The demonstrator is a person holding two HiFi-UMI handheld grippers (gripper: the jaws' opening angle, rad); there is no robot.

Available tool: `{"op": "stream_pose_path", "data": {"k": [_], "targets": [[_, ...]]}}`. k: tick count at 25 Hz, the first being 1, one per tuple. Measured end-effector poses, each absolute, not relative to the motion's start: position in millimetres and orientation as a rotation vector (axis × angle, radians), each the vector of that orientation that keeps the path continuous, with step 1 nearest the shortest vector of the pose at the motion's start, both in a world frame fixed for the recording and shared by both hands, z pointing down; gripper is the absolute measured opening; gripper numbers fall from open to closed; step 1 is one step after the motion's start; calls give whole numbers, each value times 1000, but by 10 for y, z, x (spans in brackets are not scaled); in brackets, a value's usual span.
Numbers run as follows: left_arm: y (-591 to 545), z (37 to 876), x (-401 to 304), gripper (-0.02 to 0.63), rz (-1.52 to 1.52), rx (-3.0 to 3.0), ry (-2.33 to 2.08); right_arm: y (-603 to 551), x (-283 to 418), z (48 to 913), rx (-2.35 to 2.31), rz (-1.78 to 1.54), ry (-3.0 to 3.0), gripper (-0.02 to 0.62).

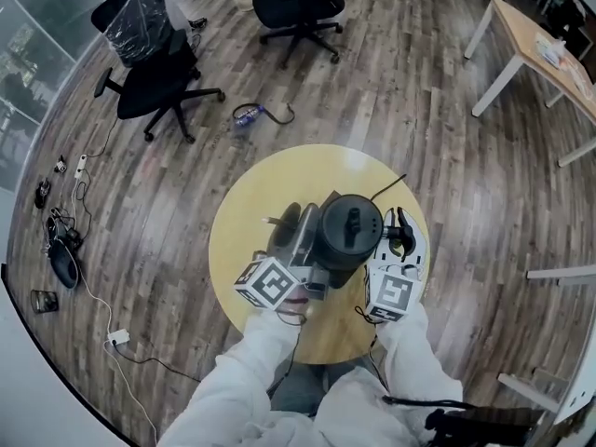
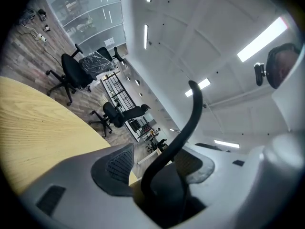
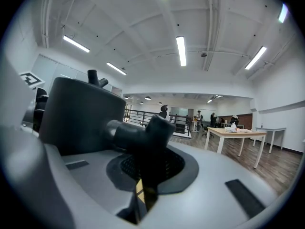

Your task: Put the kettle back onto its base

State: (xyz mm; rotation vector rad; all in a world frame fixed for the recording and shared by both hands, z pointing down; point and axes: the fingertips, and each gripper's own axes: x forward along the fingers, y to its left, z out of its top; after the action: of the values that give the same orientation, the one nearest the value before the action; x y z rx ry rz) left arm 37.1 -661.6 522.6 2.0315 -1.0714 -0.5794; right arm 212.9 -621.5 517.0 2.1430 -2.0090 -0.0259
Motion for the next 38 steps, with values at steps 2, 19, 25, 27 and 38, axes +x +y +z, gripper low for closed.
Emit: {"op": "stream_pose_path", "data": {"k": [2, 19, 25, 27, 38], "targets": [[-6659, 5338, 380, 261, -575, 2030, -1071, -6261, 2135, 5280, 2145, -35, -2009, 41], [-6862, 5816, 482, 202, -517, 2041, -1061, -6469, 2199, 5807, 2145, -33, -2000, 41], [-6846, 5789, 522, 202, -498, 2075, -1032, -6426, 2191, 5786, 2153, -81, -2007, 40], [-6817, 5795, 526, 202, -492, 2078, -1032, -6382, 2185, 5779, 2154, -95, -2007, 40], [-6773, 5857, 482, 202, -498, 2079, -1027, -6292, 2084, 5779, 2163, -121, -2027, 37]]}}
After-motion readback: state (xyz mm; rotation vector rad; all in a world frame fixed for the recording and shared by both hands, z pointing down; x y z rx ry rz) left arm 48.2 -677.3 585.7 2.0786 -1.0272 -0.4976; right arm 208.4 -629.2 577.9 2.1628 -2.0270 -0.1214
